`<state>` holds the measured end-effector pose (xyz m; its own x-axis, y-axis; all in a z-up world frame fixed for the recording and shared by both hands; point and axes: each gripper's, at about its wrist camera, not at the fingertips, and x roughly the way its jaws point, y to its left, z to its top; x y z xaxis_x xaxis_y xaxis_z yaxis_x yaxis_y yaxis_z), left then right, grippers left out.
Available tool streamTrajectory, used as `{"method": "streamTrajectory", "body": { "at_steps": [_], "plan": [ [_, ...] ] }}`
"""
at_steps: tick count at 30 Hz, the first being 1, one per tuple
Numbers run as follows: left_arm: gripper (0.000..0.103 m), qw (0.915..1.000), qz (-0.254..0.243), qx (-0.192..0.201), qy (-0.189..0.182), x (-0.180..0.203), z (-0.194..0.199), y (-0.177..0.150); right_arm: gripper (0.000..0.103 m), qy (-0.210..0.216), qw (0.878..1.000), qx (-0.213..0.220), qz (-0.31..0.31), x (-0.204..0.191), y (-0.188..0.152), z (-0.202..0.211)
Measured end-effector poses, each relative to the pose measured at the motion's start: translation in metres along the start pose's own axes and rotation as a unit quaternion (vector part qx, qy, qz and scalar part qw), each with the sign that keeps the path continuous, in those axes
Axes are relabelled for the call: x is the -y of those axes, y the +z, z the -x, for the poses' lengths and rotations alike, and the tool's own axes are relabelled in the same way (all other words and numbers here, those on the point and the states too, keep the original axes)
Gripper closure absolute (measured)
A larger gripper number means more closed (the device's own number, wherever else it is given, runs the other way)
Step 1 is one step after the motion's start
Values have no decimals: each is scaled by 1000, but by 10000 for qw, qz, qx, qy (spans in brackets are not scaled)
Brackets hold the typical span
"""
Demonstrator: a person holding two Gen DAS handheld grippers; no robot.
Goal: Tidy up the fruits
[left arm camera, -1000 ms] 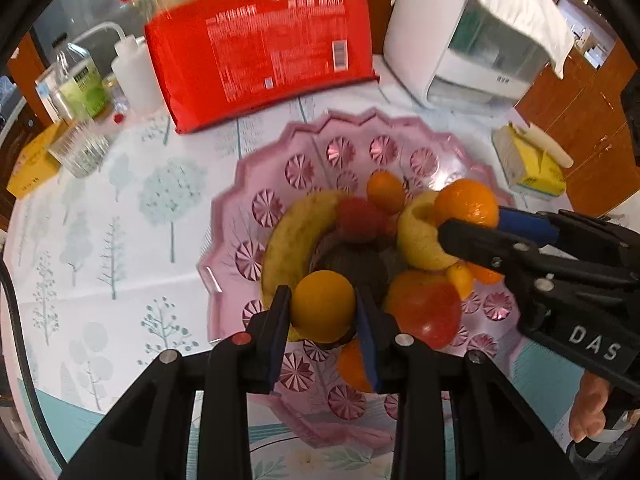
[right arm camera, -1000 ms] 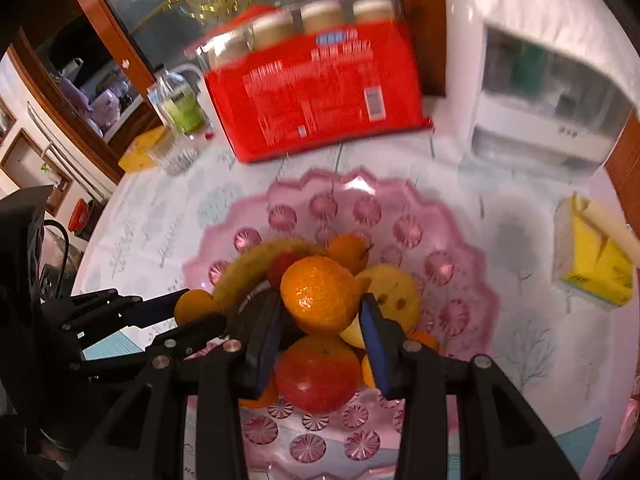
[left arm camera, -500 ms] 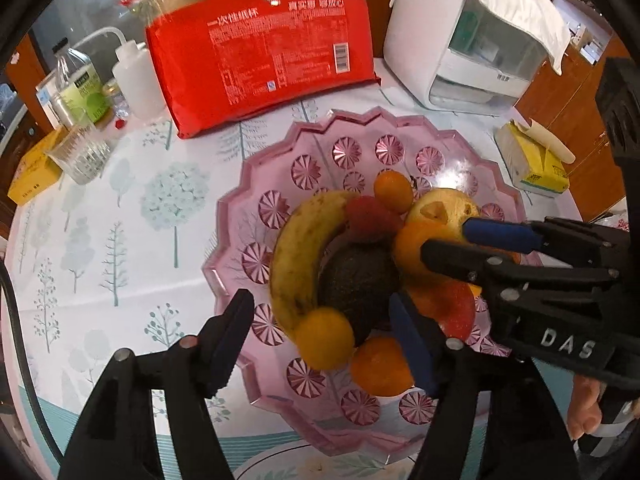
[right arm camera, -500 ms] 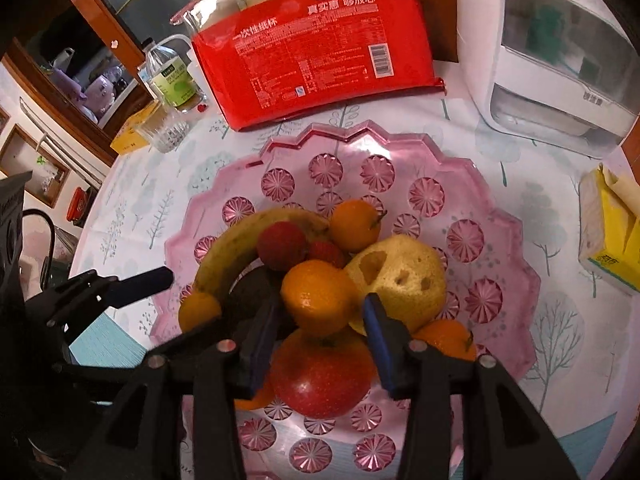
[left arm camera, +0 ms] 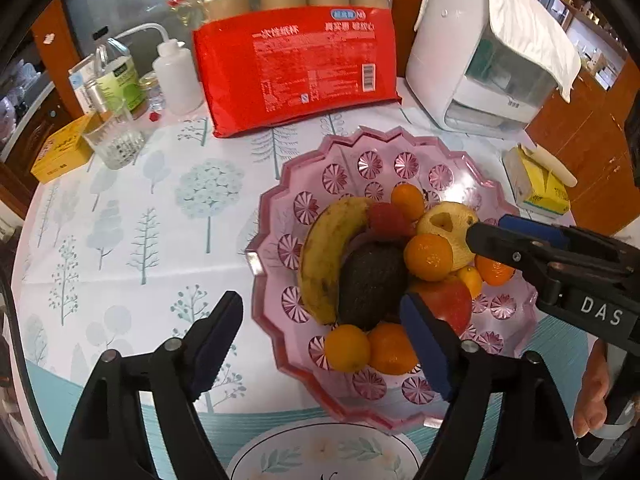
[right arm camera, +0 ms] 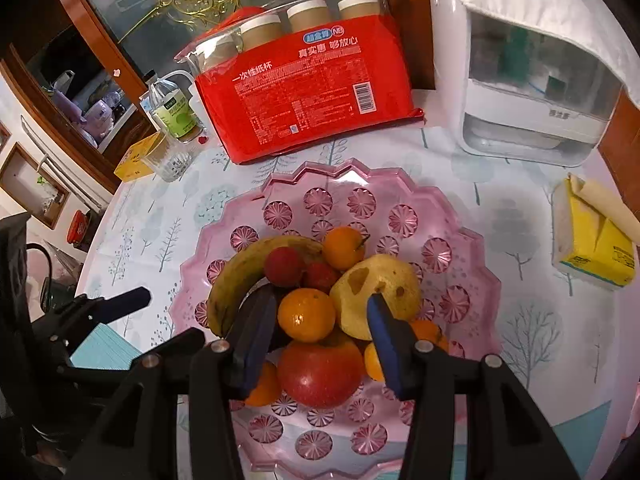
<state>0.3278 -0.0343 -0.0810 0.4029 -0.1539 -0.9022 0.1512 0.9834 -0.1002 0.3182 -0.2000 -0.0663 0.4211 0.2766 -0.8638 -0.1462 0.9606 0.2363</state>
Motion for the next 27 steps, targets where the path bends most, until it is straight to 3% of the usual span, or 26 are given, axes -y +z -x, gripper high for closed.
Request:
{"method": "streamTrajectory", "body": {
  "at_steps": [10, 27],
  "plan": [
    [18, 9996, 158, 228, 74, -3, 40, -19, 55, 16, 9997, 226, -17, -9, -17, 28],
    [17, 9969, 389, 683, 96, -3, 126, -90, 55, -58, 9984, 557, -25, -34, -83, 100]
  ]
}}
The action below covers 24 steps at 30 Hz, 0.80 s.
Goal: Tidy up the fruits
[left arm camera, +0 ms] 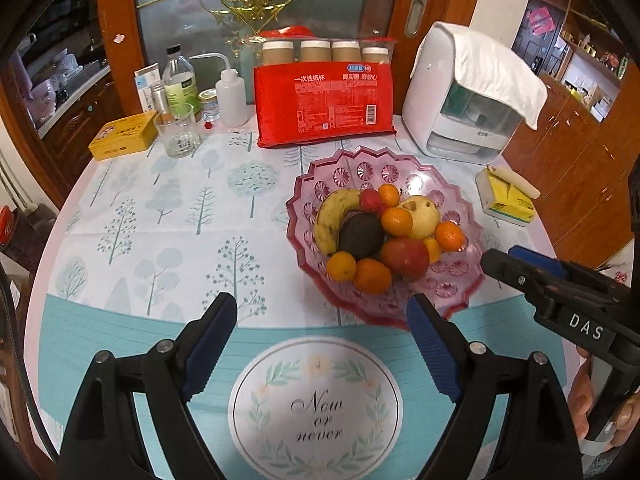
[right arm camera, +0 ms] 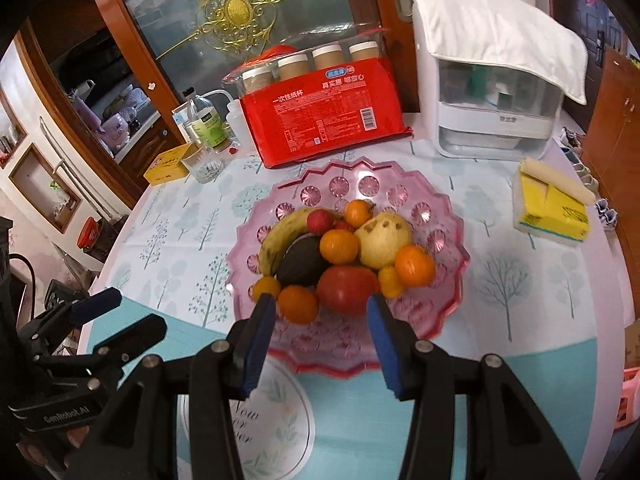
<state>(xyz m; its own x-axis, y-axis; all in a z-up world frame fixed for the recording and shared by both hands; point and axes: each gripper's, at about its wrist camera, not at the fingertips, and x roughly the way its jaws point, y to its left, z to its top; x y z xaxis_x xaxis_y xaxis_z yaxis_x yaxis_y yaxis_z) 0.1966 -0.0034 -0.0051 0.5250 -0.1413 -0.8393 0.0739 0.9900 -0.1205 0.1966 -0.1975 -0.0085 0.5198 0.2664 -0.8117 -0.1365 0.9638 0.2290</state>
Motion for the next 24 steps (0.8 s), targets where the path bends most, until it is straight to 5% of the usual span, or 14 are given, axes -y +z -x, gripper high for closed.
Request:
{"method": "streamTrajectory", "body": {
  "at_steps": [12, 21, 24],
  "plan": [
    [17, 9998, -55, 207, -41, -18, 76, -52, 55, -343, 9988, 314, -182, -37, -64, 64],
    [14, 9986, -188, 386, 307, -27, 128, -103, 54, -567, 9972, 407, -272, -68, -116, 109],
    [13, 9985, -162, 400, 336, -27, 141, -118, 42, -577, 9968, 410, -379, -73, -132, 123]
  ]
}}
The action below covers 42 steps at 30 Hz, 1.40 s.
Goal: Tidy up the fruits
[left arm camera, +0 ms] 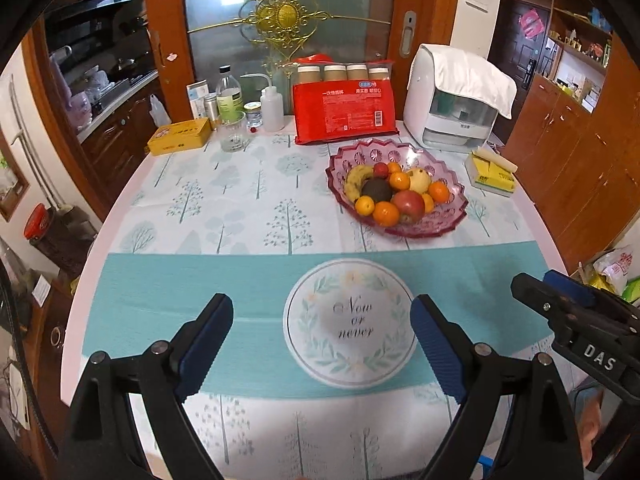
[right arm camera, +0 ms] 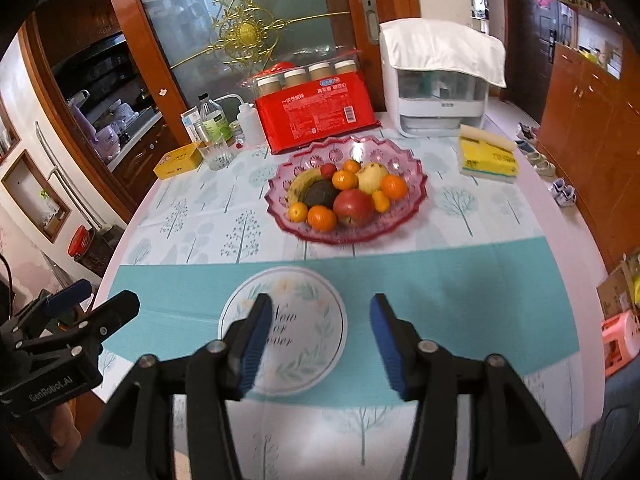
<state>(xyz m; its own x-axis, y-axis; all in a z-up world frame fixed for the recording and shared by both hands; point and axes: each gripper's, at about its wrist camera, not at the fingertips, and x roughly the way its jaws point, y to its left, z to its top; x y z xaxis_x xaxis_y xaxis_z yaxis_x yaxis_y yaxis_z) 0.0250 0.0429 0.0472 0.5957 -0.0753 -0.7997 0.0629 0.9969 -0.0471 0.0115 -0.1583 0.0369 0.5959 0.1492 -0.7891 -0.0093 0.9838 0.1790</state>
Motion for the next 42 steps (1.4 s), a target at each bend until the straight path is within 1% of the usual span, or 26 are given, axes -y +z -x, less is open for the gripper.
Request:
{"method": "streamTrajectory", "body": {
  "at_steps": [1, 4, 8, 12, 15, 19, 23, 42],
  "plan": [
    [13, 10000, -17, 23, 46, 1, 5, -5, 40, -40, 10000, 58, -16, -1, -4, 6],
    [13, 9998, -1, 109, 143, 3, 17, -15, 38, -178, 9994, 286, 84, -8, -13, 24],
    [13, 9996, 75, 182, 184, 6, 29, -22, 32, -238, 9988, 402, 109, -13, -21, 39],
    [13, 9989, 97, 213, 395, 9, 36, -29, 31, -355, 9978, 531, 166, -18, -27, 50],
    [13, 9991, 134, 143, 383, 9, 35, -33, 31, -366, 9973, 595, 239, -22, -30, 55],
    [13, 9992, 132, 54, 370, 11, 32, -34, 30, -341, 9970, 592, 373, -29, -32, 56],
    [13, 9992, 116, 76, 378, 13, 33, -36, 30, -275, 9972, 546, 432, -31, -34, 55],
    [13, 9993, 62, 60, 366, 19, 33, -33, 30, -195, 9990, 269, 297, -23, -28, 40]
  ]
}}
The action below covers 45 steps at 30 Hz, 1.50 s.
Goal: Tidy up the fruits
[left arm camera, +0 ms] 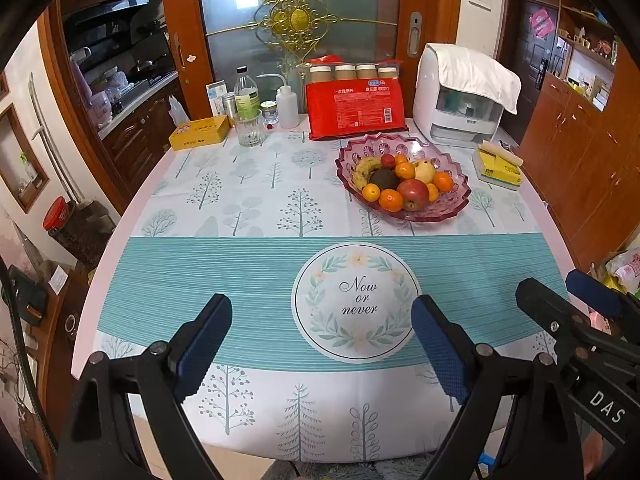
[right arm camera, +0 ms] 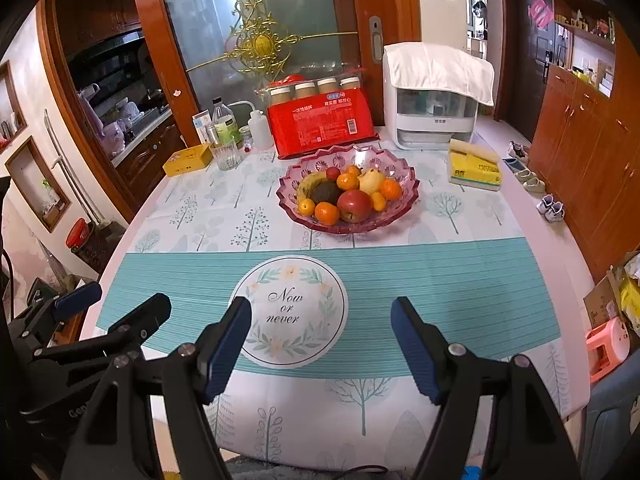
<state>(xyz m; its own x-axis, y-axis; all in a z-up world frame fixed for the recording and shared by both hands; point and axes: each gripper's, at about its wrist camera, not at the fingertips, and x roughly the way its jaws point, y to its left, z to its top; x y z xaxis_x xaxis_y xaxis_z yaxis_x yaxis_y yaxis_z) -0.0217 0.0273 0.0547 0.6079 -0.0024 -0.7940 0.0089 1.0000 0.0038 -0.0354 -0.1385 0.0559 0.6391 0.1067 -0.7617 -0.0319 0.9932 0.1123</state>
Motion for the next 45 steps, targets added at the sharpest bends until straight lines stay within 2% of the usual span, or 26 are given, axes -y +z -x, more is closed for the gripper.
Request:
{"method": "streamTrajectory", "body": {
  "at_steps": [45],
  "plan": [
    [13, 9999, -5, -118, -19, 2, -18, 4, 30, 107, 9996, -258, -97, 3, 6, -25]
  ]
}}
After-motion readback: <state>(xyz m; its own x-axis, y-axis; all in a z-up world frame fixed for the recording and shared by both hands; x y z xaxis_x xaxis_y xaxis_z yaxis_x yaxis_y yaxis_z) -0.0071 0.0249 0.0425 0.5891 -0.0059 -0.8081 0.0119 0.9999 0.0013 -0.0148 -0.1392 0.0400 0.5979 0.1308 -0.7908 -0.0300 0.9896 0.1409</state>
